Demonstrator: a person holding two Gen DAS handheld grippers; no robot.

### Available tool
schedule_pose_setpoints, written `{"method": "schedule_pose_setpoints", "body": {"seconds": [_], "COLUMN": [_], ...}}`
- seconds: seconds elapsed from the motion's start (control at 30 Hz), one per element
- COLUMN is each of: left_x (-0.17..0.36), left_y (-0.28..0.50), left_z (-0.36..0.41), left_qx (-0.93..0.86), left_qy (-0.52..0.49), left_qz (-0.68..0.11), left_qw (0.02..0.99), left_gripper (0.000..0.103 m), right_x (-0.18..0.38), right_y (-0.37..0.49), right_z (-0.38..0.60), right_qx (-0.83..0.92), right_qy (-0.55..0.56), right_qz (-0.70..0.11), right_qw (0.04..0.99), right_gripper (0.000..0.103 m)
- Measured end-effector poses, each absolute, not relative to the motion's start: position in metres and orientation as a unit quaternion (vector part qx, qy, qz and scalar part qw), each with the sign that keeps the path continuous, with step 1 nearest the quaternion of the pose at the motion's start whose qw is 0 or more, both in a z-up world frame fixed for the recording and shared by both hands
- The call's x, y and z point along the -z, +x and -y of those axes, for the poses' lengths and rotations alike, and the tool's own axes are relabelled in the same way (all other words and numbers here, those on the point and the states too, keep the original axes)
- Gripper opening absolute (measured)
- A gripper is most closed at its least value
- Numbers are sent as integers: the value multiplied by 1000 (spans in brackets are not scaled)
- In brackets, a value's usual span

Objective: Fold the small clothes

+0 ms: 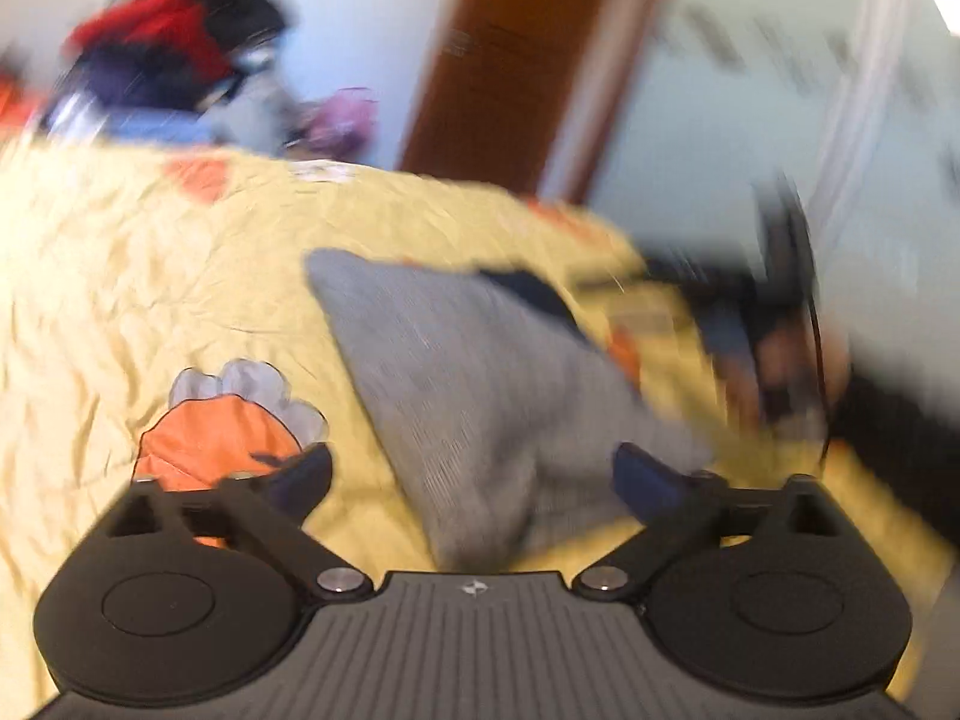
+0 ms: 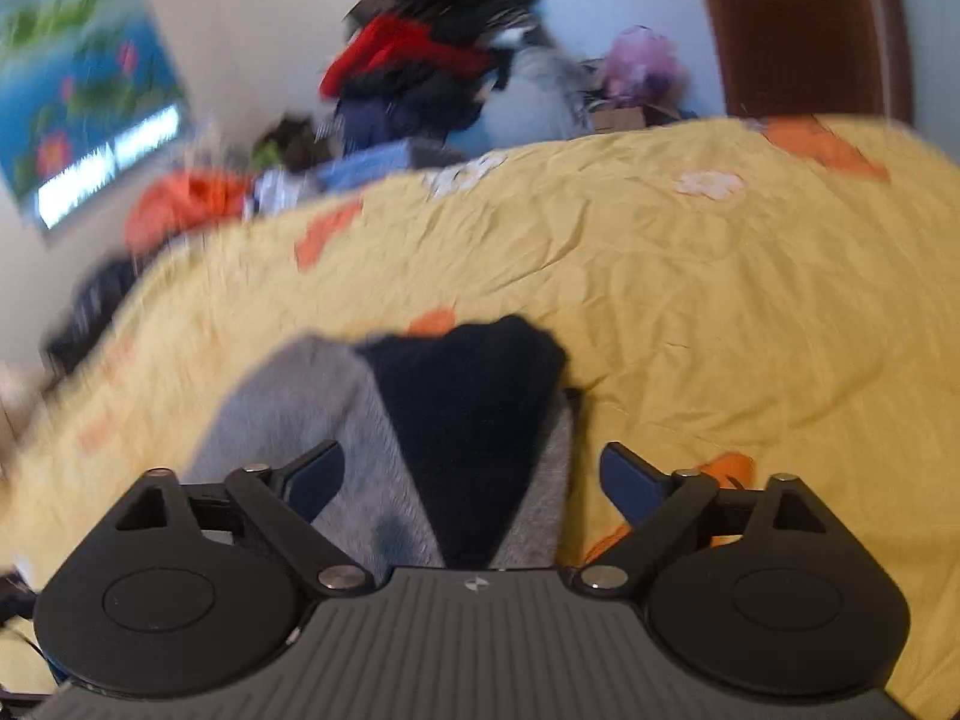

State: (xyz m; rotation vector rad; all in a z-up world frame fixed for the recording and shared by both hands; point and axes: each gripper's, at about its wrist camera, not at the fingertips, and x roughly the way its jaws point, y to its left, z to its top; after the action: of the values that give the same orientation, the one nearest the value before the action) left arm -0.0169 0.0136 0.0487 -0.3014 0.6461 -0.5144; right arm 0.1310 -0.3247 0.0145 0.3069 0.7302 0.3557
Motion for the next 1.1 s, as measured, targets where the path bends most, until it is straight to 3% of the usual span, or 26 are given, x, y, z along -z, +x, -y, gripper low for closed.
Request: {"method": "schedule_pose_setpoints", "body": {"seconds": [0.17,0.33,0.37,0.4,0.43,0.47,0.57,0.8,0.87,0.97,1.03,1.07,1.1], "left_x": [-7,5,3,3,2,-1,-16,-47,-40,-44,-55,-59,-59], "left_y": [85,144,150,154,157,157,152,158,160,123,75,49,21], "left_z": [-38,-7,-1,6,10,9,-1,-50,-59,-61,-54,-49,-42], "left_qx": [219,218,219,211,205,207,213,161,133,109,115,116,121], "left_qy": [-358,-367,-351,-326,-301,-292,-272,-209,-189,-134,-71,-34,7], "left_qz": [-395,-437,-444,-457,-467,-467,-468,-436,-438,-414,-360,-333,-305], "left_qw": [817,792,795,801,806,809,814,860,869,894,923,935,944], "left_gripper": [101,98,81,50,46,42,35,39,46,48,63,82,89], "right_x": [17,24,24,24,23,25,25,7,8,10,2,-4,-8], "right_y": [157,178,180,181,183,182,181,186,195,194,174,161,147], "right_z": [358,343,337,332,326,320,313,266,250,245,252,257,261], "right_qx": [-161,-192,-197,-201,-209,-210,-222,-277,-264,-219,-229,-235,-240], "right_qy": [292,329,325,317,309,292,296,317,307,289,276,266,257], "right_qz": [-415,-415,-416,-416,-420,-431,-427,-410,-418,-429,-422,-416,-413], "right_qw": [846,826,826,828,827,828,825,809,813,828,833,837,840], "right_gripper": [88,92,92,83,58,46,36,35,39,46,56,58,63]}}
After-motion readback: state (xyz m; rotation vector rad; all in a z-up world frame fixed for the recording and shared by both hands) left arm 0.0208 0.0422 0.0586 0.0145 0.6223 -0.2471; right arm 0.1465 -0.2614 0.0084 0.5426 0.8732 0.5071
